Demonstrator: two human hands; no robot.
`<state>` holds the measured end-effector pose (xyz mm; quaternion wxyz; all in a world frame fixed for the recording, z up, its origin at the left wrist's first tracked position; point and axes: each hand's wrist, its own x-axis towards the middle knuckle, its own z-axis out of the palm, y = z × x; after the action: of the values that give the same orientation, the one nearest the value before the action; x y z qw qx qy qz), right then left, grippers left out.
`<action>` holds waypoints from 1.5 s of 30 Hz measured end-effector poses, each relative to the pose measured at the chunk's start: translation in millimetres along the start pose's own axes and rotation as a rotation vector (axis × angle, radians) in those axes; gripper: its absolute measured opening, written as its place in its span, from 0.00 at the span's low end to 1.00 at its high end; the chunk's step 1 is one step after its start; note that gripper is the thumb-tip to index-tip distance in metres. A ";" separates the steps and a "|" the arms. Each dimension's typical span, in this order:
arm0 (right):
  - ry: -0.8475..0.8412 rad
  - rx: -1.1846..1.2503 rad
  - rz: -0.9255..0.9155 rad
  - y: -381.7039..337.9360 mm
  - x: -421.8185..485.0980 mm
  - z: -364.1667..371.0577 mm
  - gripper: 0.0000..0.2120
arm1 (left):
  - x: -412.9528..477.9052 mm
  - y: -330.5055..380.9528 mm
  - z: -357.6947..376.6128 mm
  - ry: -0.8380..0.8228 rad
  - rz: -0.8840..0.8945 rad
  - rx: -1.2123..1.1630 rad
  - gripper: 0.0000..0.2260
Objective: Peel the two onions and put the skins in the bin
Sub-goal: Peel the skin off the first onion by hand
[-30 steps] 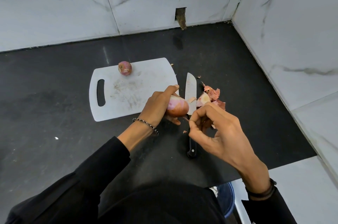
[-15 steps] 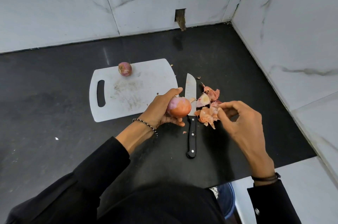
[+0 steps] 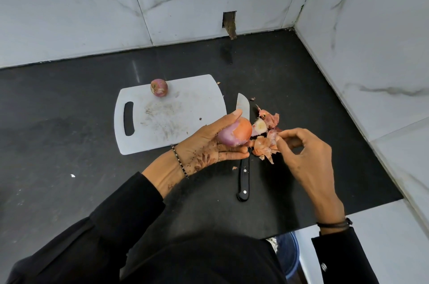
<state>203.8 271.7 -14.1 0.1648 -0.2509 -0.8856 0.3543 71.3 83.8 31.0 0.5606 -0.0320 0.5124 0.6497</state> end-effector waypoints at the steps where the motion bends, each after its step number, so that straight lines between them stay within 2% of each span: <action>1: -0.007 0.001 -0.007 -0.6 -0.3 0.0 0.03 | -1.0 1.0 0.6 -0.007 0.000 0.010 0.28; 3: -0.012 0.013 -0.012 -1.7 -1.0 0.0 0.04 | -1.4 1.5 0.1 -0.014 -0.003 0.030 0.28; 6: -0.018 0.073 -0.049 -10.1 -3.2 -4.4 0.06 | -1.8 -0.6 -1.2 -0.002 0.003 0.098 0.36; 10: -0.074 0.204 -0.232 -38.9 -11.0 -17.9 0.06 | -7.3 -1.2 5.3 0.087 0.092 0.359 0.29; 12: -0.125 0.276 -0.338 -54.6 -14.2 -23.5 0.10 | -8.9 -0.5 9.3 0.105 0.140 0.476 0.32; 15: -0.197 0.228 -0.507 -64.7 -15.0 -25.4 0.18 | -10.3 1.1 14.5 0.132 0.195 0.613 0.36; 17: -0.240 0.197 -0.548 -64.8 -12.9 -24.6 0.21 | -10.7 2.2 15.5 0.150 0.184 0.696 0.37; 23: -0.325 0.153 -0.548 -61.1 -5.4 -19.4 0.23 | -6.3 2.8 12.0 0.231 0.117 0.910 0.37; 30: -0.346 0.207 -0.504 -65.0 -7.3 -12.8 0.23 | -7.8 5.0 12.6 0.359 0.167 1.030 0.35; 32: -0.348 0.216 -0.502 -66.1 -7.1 -11.3 0.23 | -7.8 5.4 10.2 0.372 0.167 1.086 0.35; 35: -0.350 0.212 -0.510 -67.1 -7.3 -8.2 0.23 | -10.6 7.2 10.9 0.344 0.207 1.175 0.30; 36: -0.348 0.205 -0.512 -67.3 -7.2 -7.3 0.23 | -11.3 8.0 11.0 0.326 0.218 1.196 0.31; 38: -0.338 0.186 -0.509 -67.0 -6.3 -7.3 0.23 | -12.3 9.3 12.3 0.310 0.198 1.219 0.34; 41: -0.338 0.189 -0.512 -67.3 -6.1 -7.2 0.17 | -11.9 12.3 14.2 0.327 0.206 1.214 0.25; 45: -0.267 0.224 -0.490 -65.7 -11.1 -3.0 0.17 | -3.8 16.9 12.3 0.379 0.219 1.190 0.30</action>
<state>192.7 226.2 33.3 0.1543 0.0390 -0.8889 0.4295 66.4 92.4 49.8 0.3122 0.2234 0.8766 0.2903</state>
